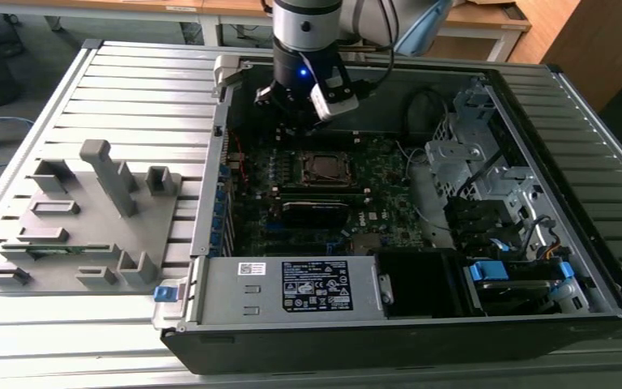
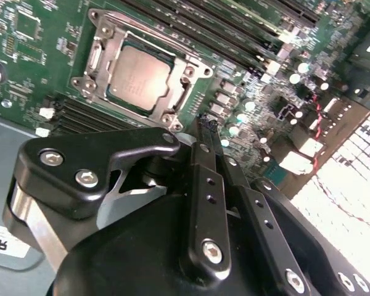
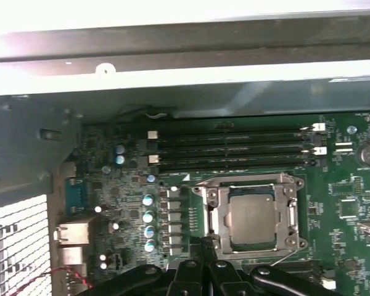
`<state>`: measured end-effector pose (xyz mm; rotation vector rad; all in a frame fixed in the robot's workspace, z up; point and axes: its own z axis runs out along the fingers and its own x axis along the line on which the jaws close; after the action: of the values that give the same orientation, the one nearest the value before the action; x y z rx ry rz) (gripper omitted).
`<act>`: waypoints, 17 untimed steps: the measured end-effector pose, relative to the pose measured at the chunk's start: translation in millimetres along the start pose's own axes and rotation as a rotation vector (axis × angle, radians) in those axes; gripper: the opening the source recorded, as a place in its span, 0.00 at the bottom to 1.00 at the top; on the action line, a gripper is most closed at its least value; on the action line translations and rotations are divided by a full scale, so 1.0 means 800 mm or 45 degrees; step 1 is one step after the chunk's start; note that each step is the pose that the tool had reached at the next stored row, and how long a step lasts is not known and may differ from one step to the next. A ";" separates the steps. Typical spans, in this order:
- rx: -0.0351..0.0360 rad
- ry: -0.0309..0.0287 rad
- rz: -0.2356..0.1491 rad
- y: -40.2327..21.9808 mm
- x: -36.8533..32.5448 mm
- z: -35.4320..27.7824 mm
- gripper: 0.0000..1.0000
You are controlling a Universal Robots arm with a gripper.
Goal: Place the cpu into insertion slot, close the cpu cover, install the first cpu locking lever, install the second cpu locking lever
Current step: 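Install the first cpu locking lever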
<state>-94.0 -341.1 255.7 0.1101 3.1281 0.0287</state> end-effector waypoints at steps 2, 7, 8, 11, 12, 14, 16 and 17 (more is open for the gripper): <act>0.0001 -0.0010 0.000 -0.0002 0.0029 0.0000 0.11; -0.0007 -0.0011 0.000 -0.0002 0.0030 -0.0021 0.11; -0.0009 -0.0011 0.000 -0.0002 0.0031 -0.0034 0.11; -0.0012 -0.0012 0.000 -0.0001 0.0030 -0.0061 0.11; -0.0013 -0.0014 0.000 -0.0001 0.0030 -0.0061 0.11; -0.0012 -0.0031 0.000 -0.0002 0.0043 -0.0062 0.11; -0.0013 -0.0062 0.000 -0.0005 0.0075 -0.0063 0.11; -0.0015 -0.0082 0.000 -0.0006 0.0095 -0.0063 0.11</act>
<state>-101.7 -341.2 260.7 0.1096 3.1216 0.0301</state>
